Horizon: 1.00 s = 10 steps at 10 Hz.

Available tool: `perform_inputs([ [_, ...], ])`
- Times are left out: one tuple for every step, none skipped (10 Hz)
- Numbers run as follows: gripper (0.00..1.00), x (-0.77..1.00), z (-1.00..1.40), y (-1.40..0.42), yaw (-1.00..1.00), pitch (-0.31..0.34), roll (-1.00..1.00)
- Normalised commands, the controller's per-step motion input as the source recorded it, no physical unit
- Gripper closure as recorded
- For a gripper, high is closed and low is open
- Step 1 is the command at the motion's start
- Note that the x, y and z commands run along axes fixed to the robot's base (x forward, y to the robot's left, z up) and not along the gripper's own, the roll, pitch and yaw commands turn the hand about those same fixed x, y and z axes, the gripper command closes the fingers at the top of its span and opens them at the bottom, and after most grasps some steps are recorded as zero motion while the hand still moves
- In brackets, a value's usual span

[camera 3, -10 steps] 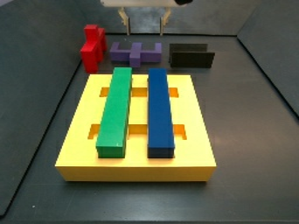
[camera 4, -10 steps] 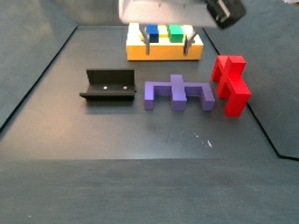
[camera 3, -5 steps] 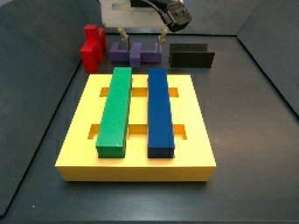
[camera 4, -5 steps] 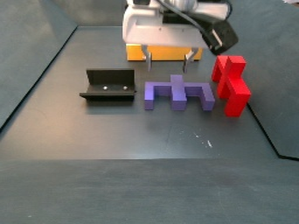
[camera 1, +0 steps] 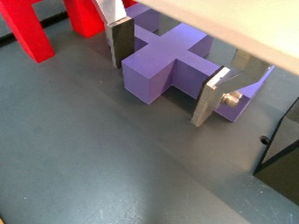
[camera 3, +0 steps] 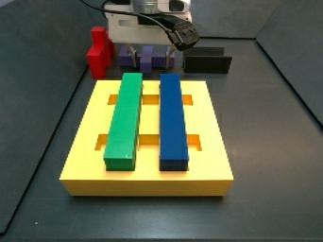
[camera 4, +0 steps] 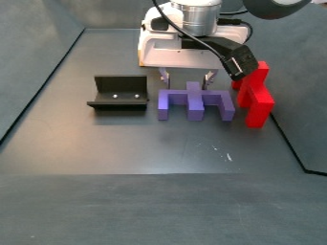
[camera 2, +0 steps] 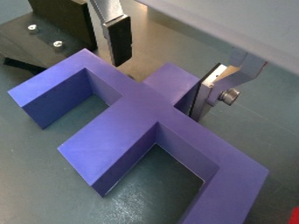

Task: Pick up the purple object. Move up. Place the purple object on the fixture. Regrasp the purple object. Move to above the board. Insert the purple object.
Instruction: Pick up the purple object.

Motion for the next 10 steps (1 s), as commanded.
perform_inputs([
  [0.00,0.00,0.00,0.02,0.05,0.000,0.00],
  [0.00,0.00,0.00,0.00,0.04,0.000,0.00],
  [0.00,0.00,-0.01,0.00,0.04,0.000,0.00],
  [0.00,-0.01,-0.07,0.00,0.00,0.000,0.02],
  [0.00,0.00,0.00,0.00,0.00,0.000,0.00],
  [1.00,0.00,0.00,0.00,0.00,0.000,0.00],
  [1.00,0.00,0.00,0.00,0.00,0.000,0.00],
  [1.00,0.00,0.00,0.00,0.00,0.000,0.00],
  [1.00,0.00,0.00,0.00,0.00,0.000,0.00],
  [1.00,0.00,0.00,0.00,0.00,0.000,0.00],
])
